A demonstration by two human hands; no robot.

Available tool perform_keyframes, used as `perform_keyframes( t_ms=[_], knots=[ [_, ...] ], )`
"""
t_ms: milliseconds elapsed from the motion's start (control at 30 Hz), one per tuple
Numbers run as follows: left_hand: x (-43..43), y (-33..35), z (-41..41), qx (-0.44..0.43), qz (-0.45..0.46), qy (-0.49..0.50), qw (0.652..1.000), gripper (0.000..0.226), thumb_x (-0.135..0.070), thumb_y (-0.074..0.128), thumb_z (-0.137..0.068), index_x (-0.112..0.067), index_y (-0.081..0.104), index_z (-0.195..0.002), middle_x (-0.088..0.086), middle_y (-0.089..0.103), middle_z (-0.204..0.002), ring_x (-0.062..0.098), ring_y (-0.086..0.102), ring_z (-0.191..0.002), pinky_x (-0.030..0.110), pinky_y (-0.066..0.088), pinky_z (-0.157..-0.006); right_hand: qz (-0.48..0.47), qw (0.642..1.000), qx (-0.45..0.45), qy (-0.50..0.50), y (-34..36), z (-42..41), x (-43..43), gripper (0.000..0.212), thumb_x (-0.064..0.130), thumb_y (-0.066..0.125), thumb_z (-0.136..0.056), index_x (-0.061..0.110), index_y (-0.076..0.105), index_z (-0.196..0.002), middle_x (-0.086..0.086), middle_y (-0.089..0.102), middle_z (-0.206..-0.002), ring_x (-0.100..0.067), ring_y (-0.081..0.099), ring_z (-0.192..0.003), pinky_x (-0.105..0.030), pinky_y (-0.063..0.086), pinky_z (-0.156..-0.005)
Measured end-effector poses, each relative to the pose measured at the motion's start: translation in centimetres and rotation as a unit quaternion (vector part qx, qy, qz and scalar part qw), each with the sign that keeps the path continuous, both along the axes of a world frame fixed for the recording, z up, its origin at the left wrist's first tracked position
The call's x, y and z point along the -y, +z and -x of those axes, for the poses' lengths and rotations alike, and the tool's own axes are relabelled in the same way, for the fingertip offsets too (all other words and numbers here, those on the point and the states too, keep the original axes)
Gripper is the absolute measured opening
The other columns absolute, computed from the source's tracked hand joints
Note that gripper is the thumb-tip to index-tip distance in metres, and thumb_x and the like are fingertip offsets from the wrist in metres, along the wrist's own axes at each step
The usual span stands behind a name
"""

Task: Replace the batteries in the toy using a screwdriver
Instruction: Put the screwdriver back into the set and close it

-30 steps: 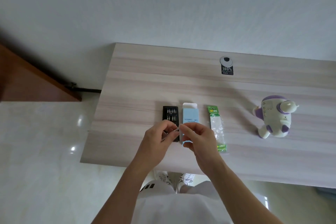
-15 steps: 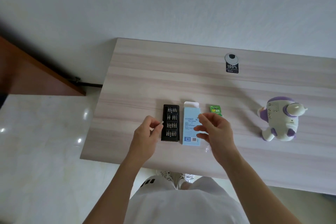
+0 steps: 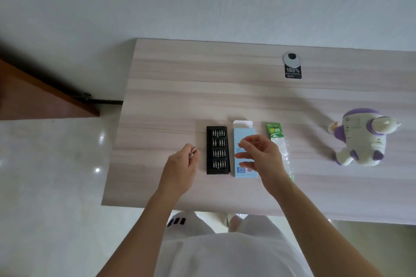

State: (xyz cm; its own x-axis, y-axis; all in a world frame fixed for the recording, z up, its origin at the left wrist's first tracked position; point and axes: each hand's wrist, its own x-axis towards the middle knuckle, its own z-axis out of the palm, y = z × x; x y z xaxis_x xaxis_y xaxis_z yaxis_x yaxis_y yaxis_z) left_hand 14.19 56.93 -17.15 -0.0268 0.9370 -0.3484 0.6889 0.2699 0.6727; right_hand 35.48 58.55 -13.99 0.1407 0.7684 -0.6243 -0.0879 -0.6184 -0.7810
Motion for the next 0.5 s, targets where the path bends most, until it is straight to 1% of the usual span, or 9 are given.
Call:
perform_keyframes(
  t_ms=[67,133,200,267,300,367,433,500],
  knots=[
    [-0.7,-1.4,0.5,-0.008,-0.008,-0.025,1.000,0.023,-0.023,0.053,-0.100,-0.015,0.046,-0.080,-0.008,0.040,-0.056,0.011,0.038,-0.053,0.032,0.031,-0.057,-0.002,0.999,0.049,0.002,-0.8,0.6,-0.5,0.002,0.010,0.066,-0.092,0.008,0.067,-0.091,-0.013,0.070,-0.092,-0.021,0.072,-0.068,-0.030,0.056,-0.056],
    [-1.5,-2.5,1.0,-0.035,-0.038,-0.063,0.997,0.018,-0.023,0.057,-0.098,-0.015,0.052,-0.083,-0.007,0.049,-0.060,0.016,0.047,-0.057,0.032,0.036,-0.057,0.005,0.997,0.076,0.011,-1.8,1.4,-1.0,0.002,0.010,0.067,-0.092,0.008,0.068,-0.091,-0.014,0.071,-0.091,-0.019,0.071,-0.065,-0.029,0.057,-0.055],
    [-2.1,-3.8,1.5,-0.106,-0.084,-0.097,0.986,0.017,-0.023,0.061,-0.096,-0.012,0.057,-0.082,0.000,0.060,-0.064,0.028,0.056,-0.060,0.033,0.040,-0.053,0.007,0.994,0.102,0.024,-2.8,2.1,-1.7,0.002,0.010,0.067,-0.091,0.008,0.068,-0.091,-0.014,0.072,-0.090,-0.018,0.071,-0.064,-0.029,0.056,-0.054],
    [-2.6,-4.7,1.9,-0.165,-0.119,-0.129,0.971,0.019,-0.021,0.066,-0.091,-0.012,0.057,-0.077,0.003,0.060,-0.061,0.032,0.057,-0.055,0.031,0.037,-0.047,0.002,0.990,0.133,0.043,-3.8,2.8,-2.1,0.003,0.010,0.067,-0.091,0.008,0.068,-0.090,-0.013,0.072,-0.088,-0.018,0.071,-0.063,-0.028,0.056,-0.052],
    [-2.9,-5.1,2.1,-0.176,-0.136,-0.149,0.963,0.019,-0.019,0.068,-0.089,-0.013,0.056,-0.075,0.003,0.058,-0.058,0.032,0.056,-0.051,0.029,0.034,-0.045,-0.001,0.987,0.150,0.055,-4.2,3.1,-2.3,0.003,0.011,0.067,-0.091,0.008,0.068,-0.090,-0.011,0.073,-0.087,-0.018,0.072,-0.064,-0.028,0.056,-0.051],
    [-3.3,-6.2,2.4,-0.169,-0.178,-0.191,0.950,0.016,-0.020,0.063,-0.089,-0.015,0.057,-0.075,0.002,0.056,-0.057,0.030,0.054,-0.047,0.027,0.031,-0.043,-0.003,0.980,0.178,0.083,-5.1,3.6,-2.5,0.003,0.012,0.068,-0.090,0.009,0.069,-0.090,-0.006,0.073,-0.086,-0.018,0.073,-0.066,-0.028,0.057,-0.052],
    [-3.7,-7.0,2.7,-0.146,-0.218,-0.227,0.938,0.018,-0.026,0.051,-0.090,-0.017,0.060,-0.078,-0.001,0.058,-0.059,0.028,0.056,-0.048,0.025,0.029,-0.044,-0.009,0.977,0.189,0.100,-6.1,3.8,-2.6,0.002,0.013,0.070,-0.089,0.012,0.070,-0.088,-0.004,0.073,-0.084,-0.019,0.074,-0.067,-0.031,0.057,-0.053],
    [-3.7,-7.5,2.7,-0.113,-0.235,-0.249,0.933,0.023,-0.028,0.046,-0.090,-0.018,0.066,-0.084,-0.002,0.063,-0.063,0.027,0.059,-0.051,0.026,0.037,-0.043,-0.013,0.973,0.202,0.110,-7.0,3.8,-2.4,0.003,0.014,0.071,-0.087,0.014,0.071,-0.084,-0.003,0.073,-0.081,-0.019,0.074,-0.067,-0.031,0.056,-0.052]
  ],
)
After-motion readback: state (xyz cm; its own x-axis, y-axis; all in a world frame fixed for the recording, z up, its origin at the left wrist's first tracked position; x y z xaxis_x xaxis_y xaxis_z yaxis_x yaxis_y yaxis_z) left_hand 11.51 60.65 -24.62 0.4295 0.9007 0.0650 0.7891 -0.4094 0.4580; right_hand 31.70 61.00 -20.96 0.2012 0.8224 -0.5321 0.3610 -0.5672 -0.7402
